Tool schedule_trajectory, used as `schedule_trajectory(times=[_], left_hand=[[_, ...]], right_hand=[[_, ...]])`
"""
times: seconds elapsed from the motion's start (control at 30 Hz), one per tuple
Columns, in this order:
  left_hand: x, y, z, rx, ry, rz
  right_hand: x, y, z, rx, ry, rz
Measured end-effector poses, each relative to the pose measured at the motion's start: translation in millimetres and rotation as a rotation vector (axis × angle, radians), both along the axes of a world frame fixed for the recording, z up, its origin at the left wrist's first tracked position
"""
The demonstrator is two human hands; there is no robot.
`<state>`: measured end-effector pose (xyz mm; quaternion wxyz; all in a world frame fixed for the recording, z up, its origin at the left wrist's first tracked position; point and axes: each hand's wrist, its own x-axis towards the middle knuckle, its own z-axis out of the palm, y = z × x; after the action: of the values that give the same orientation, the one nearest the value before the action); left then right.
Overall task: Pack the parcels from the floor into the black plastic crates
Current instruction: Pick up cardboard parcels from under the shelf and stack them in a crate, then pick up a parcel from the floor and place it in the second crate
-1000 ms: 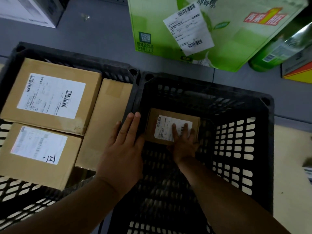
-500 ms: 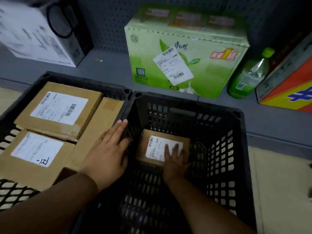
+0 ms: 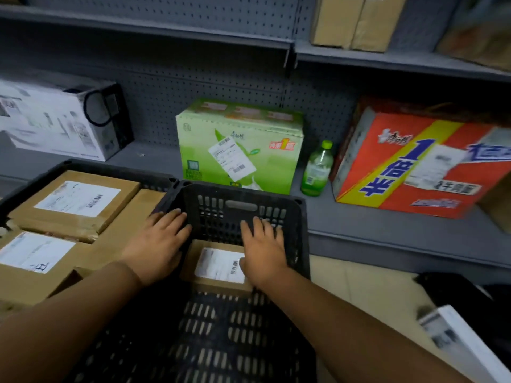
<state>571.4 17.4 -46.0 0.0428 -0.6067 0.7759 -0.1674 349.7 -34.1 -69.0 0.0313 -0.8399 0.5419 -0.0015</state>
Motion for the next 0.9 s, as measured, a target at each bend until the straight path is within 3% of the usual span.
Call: schedule_trajectory(times=[0.23,0.37,0.5,0.7,0.9], left_hand=[[-155,-30,30,-0.141,0.202,-0.222],[-251,-40,13,-0.136,0.364,-0.285],[-319,-49,-16,-0.085,0.381,-0.341],[-377,-51,-58,0.01,0.34,-0.385],[-396,-44,-87,0.084,0.306,-0.415]], right_hand=[[-112,22,38,-0.125,-0.041,-0.052],[-204,26,31,-0.209,-0.137,-0.187],[-305,30,8,-0.273,-0.169,-0.362],[-436,54,-58,-0.048,0.042,-0.692],[-494,82,-113,0.191,0.105,-0.991]])
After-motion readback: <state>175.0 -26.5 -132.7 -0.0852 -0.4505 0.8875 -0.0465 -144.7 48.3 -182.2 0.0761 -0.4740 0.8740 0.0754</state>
